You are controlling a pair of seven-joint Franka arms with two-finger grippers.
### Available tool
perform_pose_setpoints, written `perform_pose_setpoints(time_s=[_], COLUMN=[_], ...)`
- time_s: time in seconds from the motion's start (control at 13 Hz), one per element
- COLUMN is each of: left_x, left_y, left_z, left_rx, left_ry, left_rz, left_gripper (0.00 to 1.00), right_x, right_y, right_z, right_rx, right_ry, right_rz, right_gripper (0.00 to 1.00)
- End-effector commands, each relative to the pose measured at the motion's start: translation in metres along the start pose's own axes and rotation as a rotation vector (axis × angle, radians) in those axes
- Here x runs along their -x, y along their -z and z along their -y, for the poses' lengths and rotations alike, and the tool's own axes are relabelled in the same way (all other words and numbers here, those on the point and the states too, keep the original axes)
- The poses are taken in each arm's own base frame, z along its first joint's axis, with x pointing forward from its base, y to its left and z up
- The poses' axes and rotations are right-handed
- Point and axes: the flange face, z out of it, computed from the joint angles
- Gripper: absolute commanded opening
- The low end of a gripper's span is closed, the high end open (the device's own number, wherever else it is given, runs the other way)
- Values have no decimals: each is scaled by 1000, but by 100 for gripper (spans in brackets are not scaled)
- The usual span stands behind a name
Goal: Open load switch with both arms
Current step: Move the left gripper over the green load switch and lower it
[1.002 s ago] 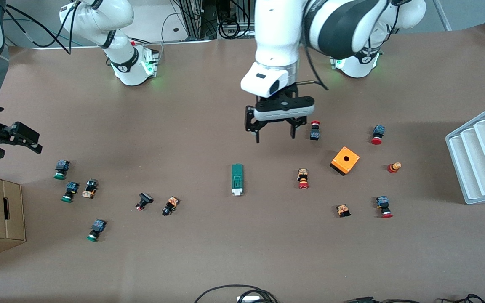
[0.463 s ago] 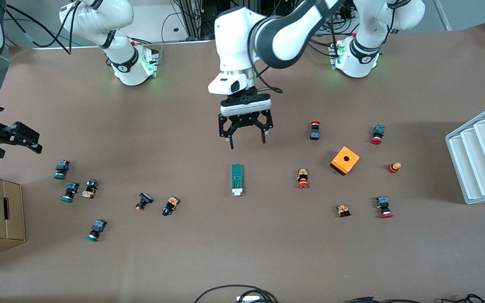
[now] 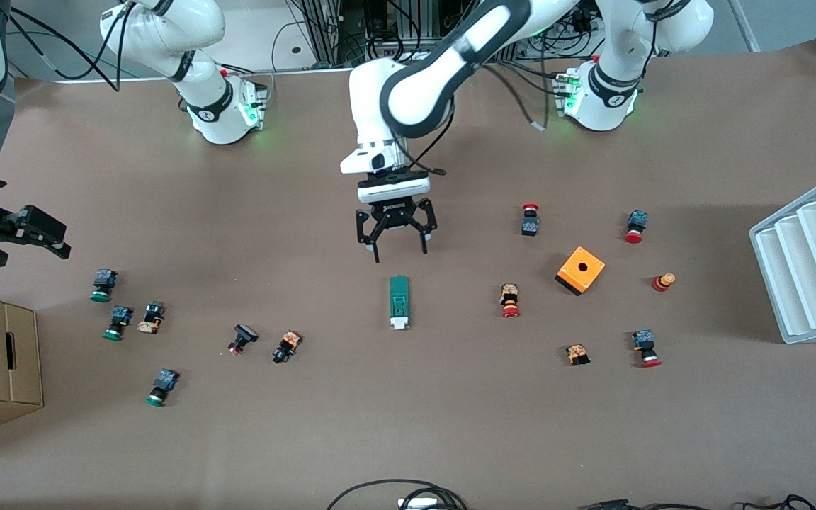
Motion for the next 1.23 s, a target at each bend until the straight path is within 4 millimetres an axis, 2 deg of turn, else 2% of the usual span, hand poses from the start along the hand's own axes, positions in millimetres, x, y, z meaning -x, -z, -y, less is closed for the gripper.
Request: perform_pose_setpoints(time_s=[0.0,0.15,0.31,0.69,0.85,1.0,1.16], left_x=[34,62,88,135,149,165,175], left_y=[-17,-31,-49,-86,-100,-109,-118], left_z=[-3,-1,4,18,24,26,25], left_rx=[43,75,94,104,116,95,105], left_ry=[34,-2,-86,-81,-60,-58,-66], left_rz=[-66,-105,-143,-255,-293,-318,-331], left_gripper=[100,100,100,100,100,100,100], right_x=[-2,-3,-2,-3,-2,-8,-8], right_y=[5,4,1,-4,-8,-24,-31], right_z=[-3,-2,-10,-14,-8,0,5], right_rx=[36,36,36,36,33,34,32], right_ry=[13,11,3,-18,-9,14,26], right_rz=[-14,-11,0,7,22,57,88], right_gripper=[100,100,100,100,100,100,100])
